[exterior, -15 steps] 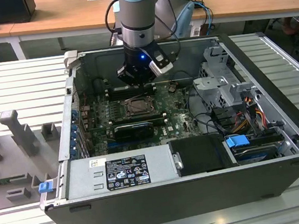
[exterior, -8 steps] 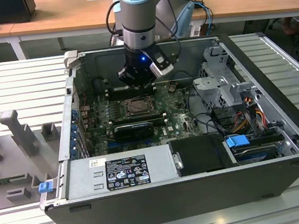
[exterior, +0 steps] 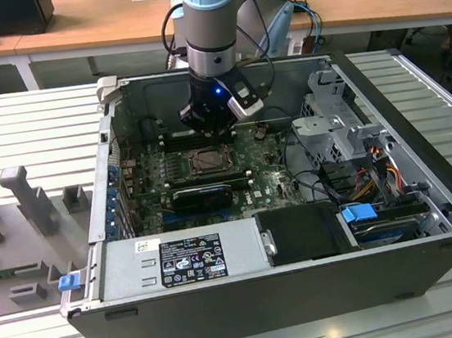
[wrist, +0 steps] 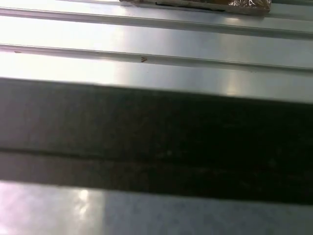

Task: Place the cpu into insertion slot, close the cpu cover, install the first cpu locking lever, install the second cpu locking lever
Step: 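Install the first cpu locking lever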

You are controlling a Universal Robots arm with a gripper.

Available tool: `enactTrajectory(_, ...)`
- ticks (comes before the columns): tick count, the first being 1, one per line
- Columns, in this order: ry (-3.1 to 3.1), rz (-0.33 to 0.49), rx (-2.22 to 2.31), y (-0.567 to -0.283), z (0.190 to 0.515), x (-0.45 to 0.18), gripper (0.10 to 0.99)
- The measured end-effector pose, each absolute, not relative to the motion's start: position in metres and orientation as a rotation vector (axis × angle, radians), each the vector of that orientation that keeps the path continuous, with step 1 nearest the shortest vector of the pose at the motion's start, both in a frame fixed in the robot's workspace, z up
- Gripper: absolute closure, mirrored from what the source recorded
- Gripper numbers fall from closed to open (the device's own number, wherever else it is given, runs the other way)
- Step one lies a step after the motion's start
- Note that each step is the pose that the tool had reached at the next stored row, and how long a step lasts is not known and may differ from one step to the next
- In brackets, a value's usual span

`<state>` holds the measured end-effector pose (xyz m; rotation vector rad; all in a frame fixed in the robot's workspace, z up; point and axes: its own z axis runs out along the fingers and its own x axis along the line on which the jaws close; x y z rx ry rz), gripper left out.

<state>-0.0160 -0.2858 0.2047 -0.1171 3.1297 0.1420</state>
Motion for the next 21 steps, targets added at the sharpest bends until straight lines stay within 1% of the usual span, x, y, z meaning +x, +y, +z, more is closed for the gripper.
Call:
enactTrajectory(13,3.13,0.144,-0.117,-0.29,0.2,-0.016,0.98)
enactTrajectory(15,3.129,0.146,-0.117,-0.289,0.203,-0.016,0.98)
enactTrajectory(17,3.13,0.144,-0.117,-0.29,0.218,-0.016,0.98)
enactTrajectory(21,3.13,0.144,-0.117,-0.291,0.218,-0.016,0.98)
